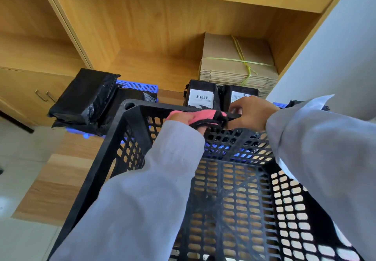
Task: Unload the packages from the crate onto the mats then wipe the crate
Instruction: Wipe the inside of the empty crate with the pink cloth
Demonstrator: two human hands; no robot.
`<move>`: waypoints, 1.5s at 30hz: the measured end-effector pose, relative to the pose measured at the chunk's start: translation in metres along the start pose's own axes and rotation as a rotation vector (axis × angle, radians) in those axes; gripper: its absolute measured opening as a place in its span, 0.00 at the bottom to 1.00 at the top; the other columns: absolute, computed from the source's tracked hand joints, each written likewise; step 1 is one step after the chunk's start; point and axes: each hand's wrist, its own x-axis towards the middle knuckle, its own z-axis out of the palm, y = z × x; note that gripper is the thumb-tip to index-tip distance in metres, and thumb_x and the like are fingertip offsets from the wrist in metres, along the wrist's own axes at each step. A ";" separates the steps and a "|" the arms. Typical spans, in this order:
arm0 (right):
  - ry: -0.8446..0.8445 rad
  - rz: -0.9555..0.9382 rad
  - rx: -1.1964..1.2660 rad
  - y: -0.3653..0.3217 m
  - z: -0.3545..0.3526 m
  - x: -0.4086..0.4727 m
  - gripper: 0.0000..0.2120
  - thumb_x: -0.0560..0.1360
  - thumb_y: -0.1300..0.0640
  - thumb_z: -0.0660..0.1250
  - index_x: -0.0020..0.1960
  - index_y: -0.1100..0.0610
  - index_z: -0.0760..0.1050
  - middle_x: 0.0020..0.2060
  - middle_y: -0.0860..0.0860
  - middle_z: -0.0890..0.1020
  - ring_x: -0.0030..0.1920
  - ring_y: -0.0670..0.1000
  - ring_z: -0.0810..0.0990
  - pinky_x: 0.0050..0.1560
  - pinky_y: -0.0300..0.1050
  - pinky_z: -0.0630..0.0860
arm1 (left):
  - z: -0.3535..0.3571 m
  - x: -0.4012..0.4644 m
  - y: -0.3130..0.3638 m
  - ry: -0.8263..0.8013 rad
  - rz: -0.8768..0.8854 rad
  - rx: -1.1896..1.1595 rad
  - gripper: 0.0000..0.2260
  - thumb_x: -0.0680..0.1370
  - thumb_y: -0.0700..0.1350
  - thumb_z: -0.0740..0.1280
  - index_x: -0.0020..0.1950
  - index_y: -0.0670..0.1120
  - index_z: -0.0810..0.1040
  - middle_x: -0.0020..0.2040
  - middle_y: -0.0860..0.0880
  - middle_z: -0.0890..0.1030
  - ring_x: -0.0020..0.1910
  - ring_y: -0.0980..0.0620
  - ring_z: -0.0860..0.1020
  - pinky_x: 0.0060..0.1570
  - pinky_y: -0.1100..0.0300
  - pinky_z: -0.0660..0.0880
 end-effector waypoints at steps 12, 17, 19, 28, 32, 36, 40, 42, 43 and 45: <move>0.617 -0.344 -0.013 -0.028 0.028 -0.059 0.30 0.70 0.40 0.68 0.66 0.57 0.75 0.60 0.52 0.77 0.63 0.55 0.70 0.66 0.51 0.62 | -0.059 -0.029 -0.020 -0.003 0.031 -0.150 0.07 0.78 0.33 0.57 0.43 0.40 0.71 0.42 0.42 0.75 0.38 0.46 0.76 0.27 0.59 0.79; 0.275 0.491 1.544 -0.104 0.065 -0.144 0.27 0.62 0.42 0.74 0.56 0.53 0.75 0.48 0.50 0.75 0.47 0.49 0.74 0.48 0.45 0.68 | -0.061 -0.033 -0.045 0.082 -0.082 -0.217 0.04 0.79 0.42 0.63 0.50 0.42 0.75 0.46 0.42 0.79 0.42 0.43 0.79 0.34 0.53 0.80; -0.162 0.686 1.924 -0.117 0.075 -0.155 0.32 0.60 0.35 0.73 0.54 0.57 0.74 0.42 0.55 0.75 0.45 0.55 0.73 0.47 0.51 0.70 | -0.057 -0.032 -0.058 0.069 -0.118 -0.229 0.11 0.78 0.46 0.64 0.56 0.41 0.77 0.48 0.40 0.80 0.43 0.42 0.80 0.31 0.52 0.80; -0.061 0.601 2.140 -0.124 0.100 -0.134 0.16 0.78 0.46 0.64 0.54 0.57 0.83 0.45 0.57 0.86 0.38 0.52 0.85 0.42 0.47 0.76 | -0.054 -0.028 -0.096 -0.038 -0.110 0.149 0.13 0.75 0.38 0.71 0.58 0.37 0.77 0.52 0.34 0.82 0.48 0.37 0.83 0.37 0.50 0.83; -0.023 0.856 2.101 -0.093 0.129 -0.109 0.13 0.79 0.52 0.66 0.57 0.61 0.78 0.44 0.59 0.84 0.37 0.55 0.80 0.34 0.45 0.78 | -0.058 -0.025 -0.087 0.038 0.033 0.532 0.05 0.75 0.41 0.71 0.50 0.43 0.80 0.50 0.39 0.84 0.46 0.42 0.83 0.42 0.53 0.82; -0.054 1.052 2.062 -0.055 0.161 -0.082 0.10 0.77 0.59 0.69 0.56 0.61 0.75 0.44 0.59 0.81 0.32 0.54 0.84 0.25 0.44 0.81 | -0.054 -0.028 -0.043 0.196 0.856 0.857 0.06 0.77 0.42 0.66 0.46 0.52 0.80 0.45 0.56 0.83 0.46 0.59 0.81 0.49 0.63 0.77; -0.131 1.040 2.051 -0.038 0.186 -0.056 0.03 0.78 0.64 0.66 0.48 0.64 0.74 0.42 0.61 0.81 0.39 0.57 0.81 0.32 0.47 0.82 | -0.004 -0.007 0.014 0.233 1.224 1.237 0.07 0.78 0.45 0.61 0.49 0.50 0.79 0.45 0.56 0.79 0.49 0.54 0.76 0.44 0.61 0.70; -0.111 1.032 2.105 -0.034 0.193 -0.043 0.02 0.78 0.66 0.65 0.47 0.65 0.73 0.45 0.62 0.81 0.41 0.58 0.81 0.34 0.49 0.82 | 0.019 0.019 0.022 0.265 1.013 1.519 0.10 0.79 0.48 0.57 0.47 0.49 0.77 0.42 0.52 0.78 0.46 0.46 0.76 0.42 0.58 0.67; -0.103 1.023 2.134 -0.034 0.195 -0.036 0.01 0.78 0.67 0.65 0.47 0.65 0.74 0.45 0.62 0.81 0.41 0.58 0.81 0.33 0.48 0.82 | 0.025 0.029 0.018 0.312 0.870 1.687 0.13 0.79 0.50 0.54 0.44 0.48 0.76 0.40 0.49 0.77 0.44 0.44 0.75 0.41 0.57 0.66; -0.073 0.974 2.186 -0.032 0.199 -0.022 0.03 0.78 0.68 0.64 0.46 0.64 0.75 0.37 0.59 0.84 0.36 0.55 0.84 0.30 0.44 0.82 | 0.031 0.037 0.011 0.441 0.734 1.916 0.18 0.80 0.51 0.50 0.39 0.45 0.74 0.34 0.46 0.72 0.39 0.42 0.73 0.40 0.56 0.64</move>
